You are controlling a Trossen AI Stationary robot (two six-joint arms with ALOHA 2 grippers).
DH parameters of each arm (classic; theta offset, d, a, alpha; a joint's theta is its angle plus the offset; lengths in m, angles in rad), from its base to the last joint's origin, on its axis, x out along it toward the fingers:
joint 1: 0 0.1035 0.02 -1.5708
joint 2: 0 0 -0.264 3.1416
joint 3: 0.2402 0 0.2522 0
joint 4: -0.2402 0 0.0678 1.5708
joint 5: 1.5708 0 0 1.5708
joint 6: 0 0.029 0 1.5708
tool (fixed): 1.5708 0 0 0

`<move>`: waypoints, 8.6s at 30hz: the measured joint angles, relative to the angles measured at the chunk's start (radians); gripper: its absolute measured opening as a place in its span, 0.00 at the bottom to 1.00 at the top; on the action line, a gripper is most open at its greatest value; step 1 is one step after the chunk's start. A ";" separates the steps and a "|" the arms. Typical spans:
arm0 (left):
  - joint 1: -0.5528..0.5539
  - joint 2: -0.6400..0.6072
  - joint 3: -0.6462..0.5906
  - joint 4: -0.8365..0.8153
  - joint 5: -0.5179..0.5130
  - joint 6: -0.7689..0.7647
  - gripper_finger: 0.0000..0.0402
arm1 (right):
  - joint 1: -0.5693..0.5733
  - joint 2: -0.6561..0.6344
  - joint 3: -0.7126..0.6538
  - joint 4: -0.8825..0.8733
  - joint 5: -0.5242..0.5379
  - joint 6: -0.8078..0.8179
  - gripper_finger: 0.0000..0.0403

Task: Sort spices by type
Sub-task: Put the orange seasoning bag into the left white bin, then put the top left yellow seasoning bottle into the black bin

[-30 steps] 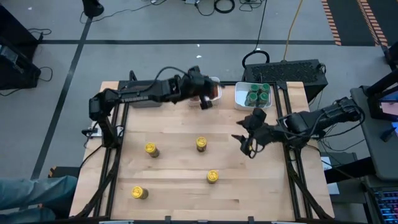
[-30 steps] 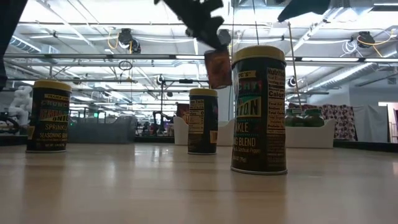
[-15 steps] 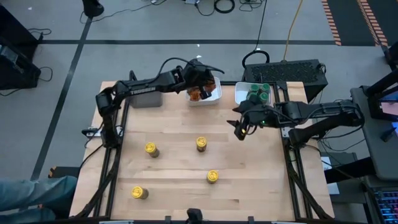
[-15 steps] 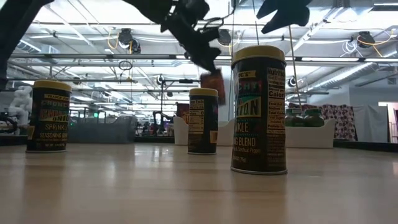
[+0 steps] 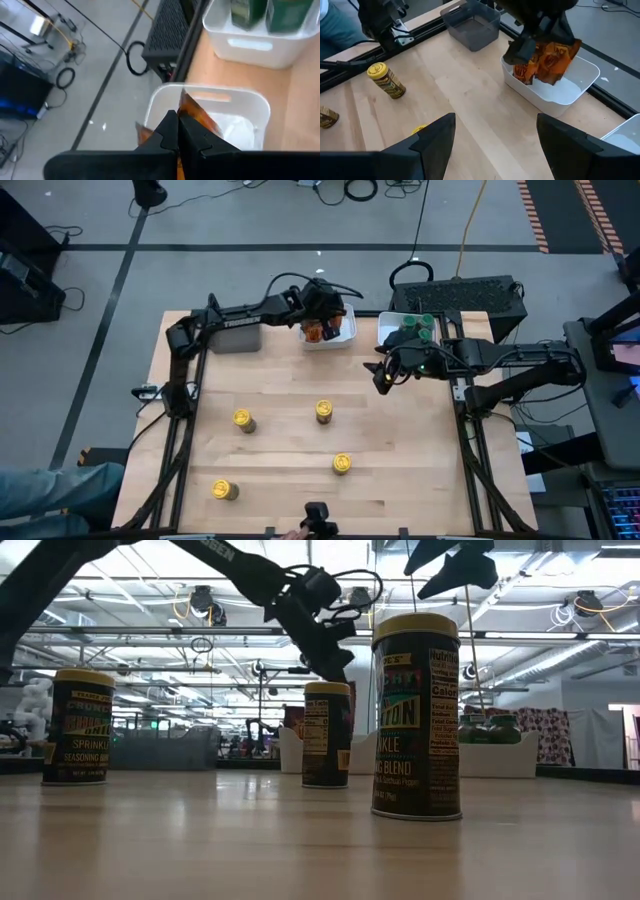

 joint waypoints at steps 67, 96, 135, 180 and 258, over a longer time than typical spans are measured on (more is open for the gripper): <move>0.023 -0.086 0.000 -0.037 0.007 0.003 0.21 | -0.001 0.090 0.000 0.020 -0.010 0.028 0.65; -0.206 -0.498 0.000 -0.735 0.301 -0.114 0.20 | 0.015 0.090 0.000 0.069 -0.084 -0.004 0.65; -0.619 -0.788 -0.557 -0.934 0.253 -0.647 0.79 | 0.015 0.090 0.001 0.186 -0.086 -0.267 0.65; -0.686 -0.788 -0.855 -0.627 0.170 -0.577 0.83 | -0.023 0.090 0.001 0.157 -0.082 -0.296 0.65; 0.474 -0.381 -0.360 -0.650 0.108 -0.280 0.61 | -0.038 0.091 0.000 0.162 -0.083 -0.100 0.65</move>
